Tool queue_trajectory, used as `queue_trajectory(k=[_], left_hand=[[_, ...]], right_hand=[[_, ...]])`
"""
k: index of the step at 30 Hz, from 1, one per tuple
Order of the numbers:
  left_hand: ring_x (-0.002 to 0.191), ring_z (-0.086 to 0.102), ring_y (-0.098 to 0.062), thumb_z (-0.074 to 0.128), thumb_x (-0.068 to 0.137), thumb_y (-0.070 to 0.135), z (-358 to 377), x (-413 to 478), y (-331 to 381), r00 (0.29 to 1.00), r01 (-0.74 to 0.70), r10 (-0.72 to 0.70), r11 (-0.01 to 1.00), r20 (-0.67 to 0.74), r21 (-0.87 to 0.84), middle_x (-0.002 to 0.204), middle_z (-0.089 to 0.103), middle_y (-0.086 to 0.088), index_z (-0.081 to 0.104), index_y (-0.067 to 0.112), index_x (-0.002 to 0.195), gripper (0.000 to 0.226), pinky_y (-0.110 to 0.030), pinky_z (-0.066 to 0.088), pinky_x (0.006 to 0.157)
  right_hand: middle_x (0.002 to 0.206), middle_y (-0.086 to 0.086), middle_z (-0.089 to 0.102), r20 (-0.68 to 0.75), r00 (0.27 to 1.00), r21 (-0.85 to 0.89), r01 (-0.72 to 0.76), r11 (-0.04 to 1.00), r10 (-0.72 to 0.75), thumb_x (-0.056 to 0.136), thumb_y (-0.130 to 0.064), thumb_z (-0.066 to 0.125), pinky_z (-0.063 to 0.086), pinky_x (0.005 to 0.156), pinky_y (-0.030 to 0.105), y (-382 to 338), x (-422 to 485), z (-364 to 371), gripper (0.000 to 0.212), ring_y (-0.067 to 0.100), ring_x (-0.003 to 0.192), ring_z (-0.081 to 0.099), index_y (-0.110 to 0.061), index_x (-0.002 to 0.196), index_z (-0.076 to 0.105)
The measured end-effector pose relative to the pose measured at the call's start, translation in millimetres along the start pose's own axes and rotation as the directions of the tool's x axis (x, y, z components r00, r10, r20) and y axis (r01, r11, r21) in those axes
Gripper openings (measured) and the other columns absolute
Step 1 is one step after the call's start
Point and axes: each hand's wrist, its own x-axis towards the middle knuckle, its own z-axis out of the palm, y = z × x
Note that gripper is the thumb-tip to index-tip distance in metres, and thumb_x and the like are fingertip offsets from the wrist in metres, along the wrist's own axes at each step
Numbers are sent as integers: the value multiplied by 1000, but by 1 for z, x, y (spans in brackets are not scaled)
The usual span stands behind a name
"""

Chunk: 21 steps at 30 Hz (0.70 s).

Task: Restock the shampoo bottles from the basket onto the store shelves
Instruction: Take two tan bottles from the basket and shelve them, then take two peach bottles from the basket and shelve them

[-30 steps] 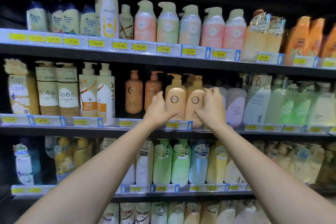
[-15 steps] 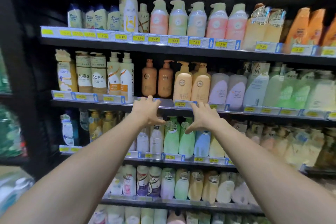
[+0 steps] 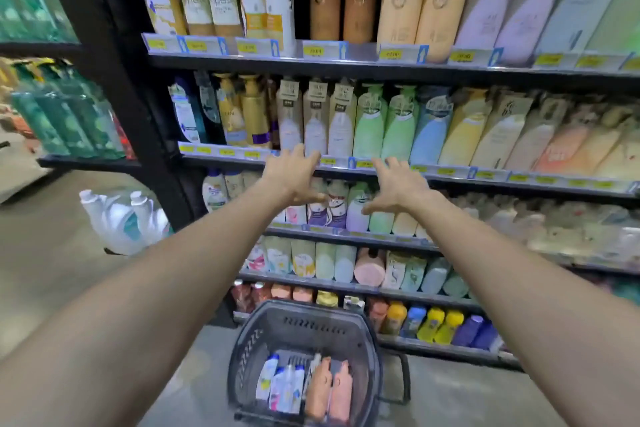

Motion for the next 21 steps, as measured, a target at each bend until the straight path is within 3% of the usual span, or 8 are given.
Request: queue_trajectory(k=[6,11,17,21], left_hand=[[130,43,-37,63,79,69,100,-44,-10,978,-29,31,1000,206,-10,148,34,-14,30,20,147,90,-48,45,97],[124,49,-36,60,80,70,199,-69,-19,893,-122,118,992,434,-18,145,39,-13,29,20,147,89,-46,46,91],[134,35,-38,56,85,67,299,-67,-28,799,-221,249,968,548,-118,153,26,-16,20,19,153,91,-49,42,99],[140,29,-40,59,85,65,377,-71,-32,730,-274,286,954,620,-118,158,21,-17,17,17,153,94,-55,35,109]], right_hand=[[144,14,37,108,994,37,-17,999,12,73,-52,75,39,104,44,-17,-19,104,99,33,133,36,-15,149,23],[136,13,42,288,956,51,-77,996,59,72,-50,74,41,97,43,-39,-34,198,85,34,125,42,-14,138,34],[139,12,37,431,892,130,-210,969,136,77,-43,71,42,100,44,-73,-38,306,86,33,129,39,-13,146,28],[146,13,33,533,829,193,-315,929,170,68,-43,75,42,103,43,-73,-38,391,101,35,133,38,-15,150,23]])
